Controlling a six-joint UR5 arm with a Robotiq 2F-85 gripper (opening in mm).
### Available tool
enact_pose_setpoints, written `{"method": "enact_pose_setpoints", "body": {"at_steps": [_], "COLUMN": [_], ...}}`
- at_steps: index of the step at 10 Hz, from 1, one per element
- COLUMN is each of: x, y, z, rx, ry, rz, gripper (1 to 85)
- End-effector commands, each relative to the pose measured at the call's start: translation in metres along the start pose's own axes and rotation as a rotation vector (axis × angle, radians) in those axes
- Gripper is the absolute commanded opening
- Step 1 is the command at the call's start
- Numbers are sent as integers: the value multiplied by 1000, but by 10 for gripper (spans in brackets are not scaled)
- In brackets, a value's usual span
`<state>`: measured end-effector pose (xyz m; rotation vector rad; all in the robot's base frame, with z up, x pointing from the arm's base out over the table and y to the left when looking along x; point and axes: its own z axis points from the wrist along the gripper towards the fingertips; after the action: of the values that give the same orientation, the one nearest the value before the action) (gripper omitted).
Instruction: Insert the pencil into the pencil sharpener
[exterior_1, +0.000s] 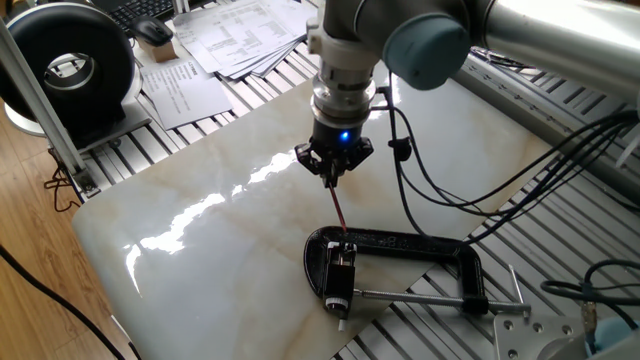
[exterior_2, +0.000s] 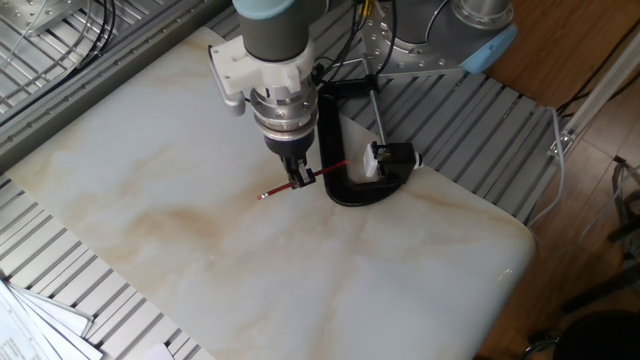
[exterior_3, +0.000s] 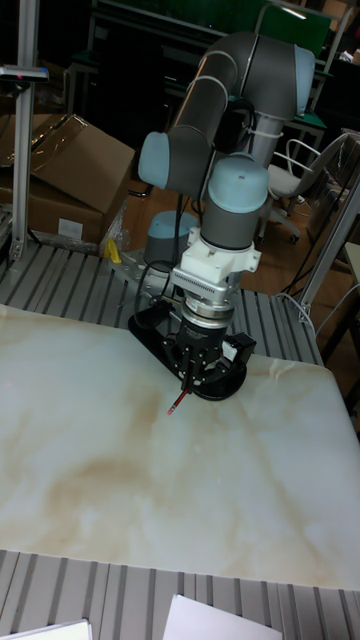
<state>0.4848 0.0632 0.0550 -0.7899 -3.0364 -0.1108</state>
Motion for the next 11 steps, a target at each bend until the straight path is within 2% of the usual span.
{"method": "enact_pose_setpoints", "body": {"at_steps": [1, 3, 8, 11], "x": [4, 8, 17, 19], "y": [6, 5, -4, -3], "z": [2, 4, 4, 5], "rx": [0, 14, 20, 24], "ry": [0, -3, -7, -13], "rz": [20, 26, 26, 24], "gripper": [13, 13, 13, 13]}}
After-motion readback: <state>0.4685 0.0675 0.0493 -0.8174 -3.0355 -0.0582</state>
